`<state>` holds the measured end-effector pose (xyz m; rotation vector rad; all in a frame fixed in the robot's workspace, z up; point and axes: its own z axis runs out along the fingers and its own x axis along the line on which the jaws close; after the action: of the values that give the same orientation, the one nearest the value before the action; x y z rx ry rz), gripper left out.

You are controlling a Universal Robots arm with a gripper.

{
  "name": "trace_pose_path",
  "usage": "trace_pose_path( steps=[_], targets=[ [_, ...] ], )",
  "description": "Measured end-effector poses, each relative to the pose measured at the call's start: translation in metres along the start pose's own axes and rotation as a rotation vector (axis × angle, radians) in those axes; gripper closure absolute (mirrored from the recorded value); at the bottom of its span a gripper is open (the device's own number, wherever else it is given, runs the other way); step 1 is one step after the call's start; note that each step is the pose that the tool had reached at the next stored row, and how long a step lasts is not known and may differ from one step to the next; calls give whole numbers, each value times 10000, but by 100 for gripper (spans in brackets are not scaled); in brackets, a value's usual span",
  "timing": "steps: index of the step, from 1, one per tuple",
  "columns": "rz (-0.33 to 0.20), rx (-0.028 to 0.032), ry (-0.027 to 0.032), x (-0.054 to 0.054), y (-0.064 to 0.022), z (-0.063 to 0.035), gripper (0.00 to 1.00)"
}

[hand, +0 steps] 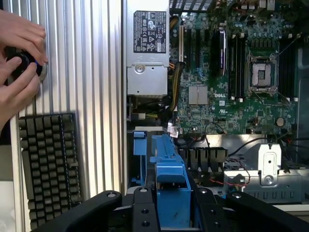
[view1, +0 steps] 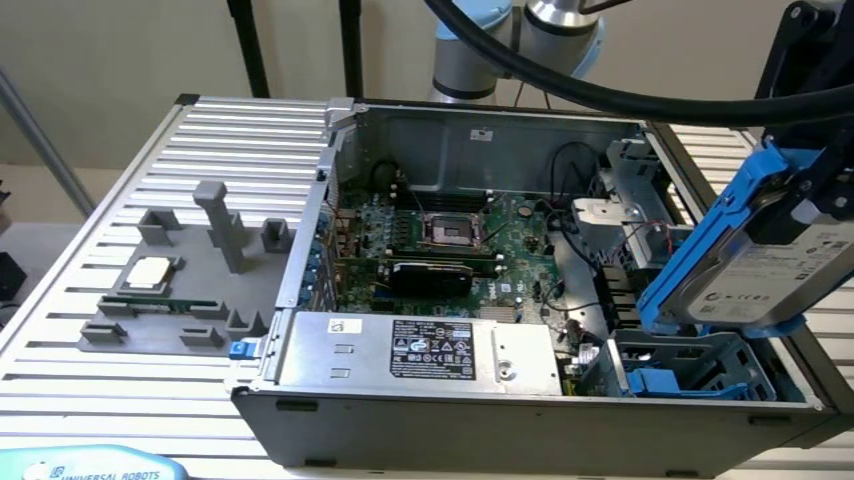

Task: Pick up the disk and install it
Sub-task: 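Insert the disk into the insertion slot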

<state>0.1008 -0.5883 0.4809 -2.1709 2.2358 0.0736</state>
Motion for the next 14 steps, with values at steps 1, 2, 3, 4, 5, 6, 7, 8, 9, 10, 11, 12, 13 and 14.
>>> trace_pose_path(
  steps=[1,2,3,4,5,6,7,8,9,10,11,12,13,14],
  targets=[
    [1,0,12,-2,0,18,67],
    [1,1,22,-3,0,37,67],
    [1,1,33,-5,0,55,67],
    [1,1,44,-6,-1,73,67],
    [1,1,57,-7,-1,91,67],
    [1,2,71,-6,-1,110,67],
    [2,3,92,-6,-1,128,67],
    [2,3,114,-6,-2,145,67],
    [3,3,131,-5,-2,164,67],
    [2,4,147,-5,-2,184,67],
    [3,5,161,-4,-3,201,67],
    [3,5,174,-4,-3,219,67],
    [4,5,185,-4,-3,237,67],
    [4,6,196,-4,-3,255,67]
  ],
)
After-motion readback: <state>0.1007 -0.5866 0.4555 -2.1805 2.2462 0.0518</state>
